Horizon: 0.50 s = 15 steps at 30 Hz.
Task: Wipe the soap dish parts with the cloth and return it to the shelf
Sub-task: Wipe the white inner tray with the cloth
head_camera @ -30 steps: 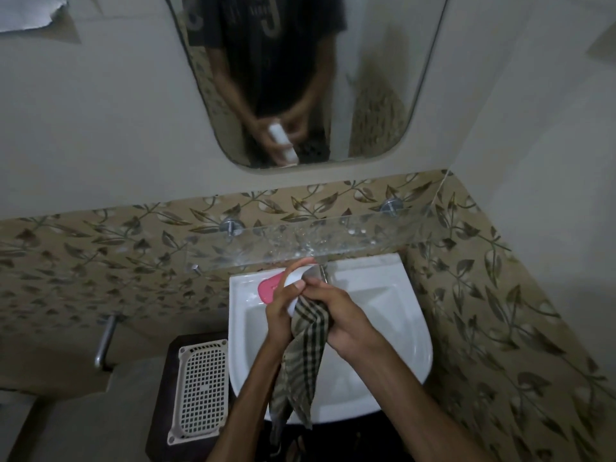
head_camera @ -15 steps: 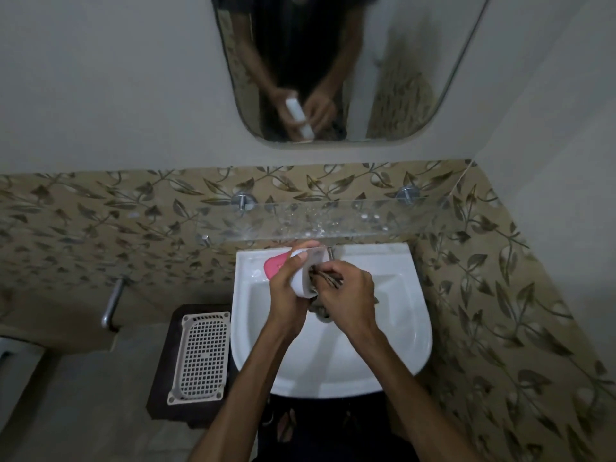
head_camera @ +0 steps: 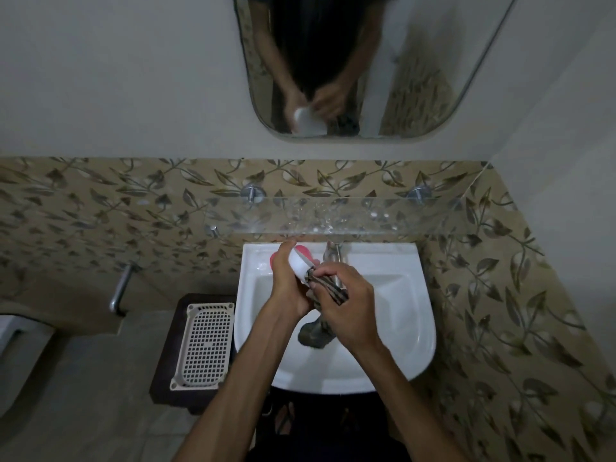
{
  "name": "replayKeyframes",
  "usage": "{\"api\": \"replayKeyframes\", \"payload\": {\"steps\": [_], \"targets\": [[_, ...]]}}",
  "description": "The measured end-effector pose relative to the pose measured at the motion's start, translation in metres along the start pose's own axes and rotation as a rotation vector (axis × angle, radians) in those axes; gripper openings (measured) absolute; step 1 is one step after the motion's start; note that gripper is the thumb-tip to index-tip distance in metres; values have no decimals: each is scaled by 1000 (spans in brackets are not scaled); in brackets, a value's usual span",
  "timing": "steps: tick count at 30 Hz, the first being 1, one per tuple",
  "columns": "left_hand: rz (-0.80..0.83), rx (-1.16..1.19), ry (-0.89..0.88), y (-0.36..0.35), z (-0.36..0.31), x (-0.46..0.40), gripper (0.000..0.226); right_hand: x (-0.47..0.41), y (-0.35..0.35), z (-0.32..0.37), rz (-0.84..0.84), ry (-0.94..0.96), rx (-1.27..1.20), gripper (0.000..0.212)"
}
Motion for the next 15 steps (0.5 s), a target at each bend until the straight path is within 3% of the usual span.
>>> {"api": "replayKeyframes", "payload": {"steps": [3,6,11,15], "targets": [[-37,-108,-72,6,-5,-1,73,-1,0,-5,-10,-2,11,26],[-54,-260,-150,18,-13,3,79,-6,7,-20,-23,-186,-116,33],[51,-352,-351,16,-28,9,66,-25,18,-37,-70,-367,-426,25],[-24,-358,-413,13,-33,15,56,-19,20,-35,-139,-361,-427,27]]}}
Point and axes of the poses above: each hand's wrist, its own x-axis away from the middle knuckle, its own y-axis out of the back of the hand, z = x × y, the point moved 9 cm from there along -x, towards the middle knuckle, and after that the axes turned 3 degrees about -z, right-handed, at the moved point
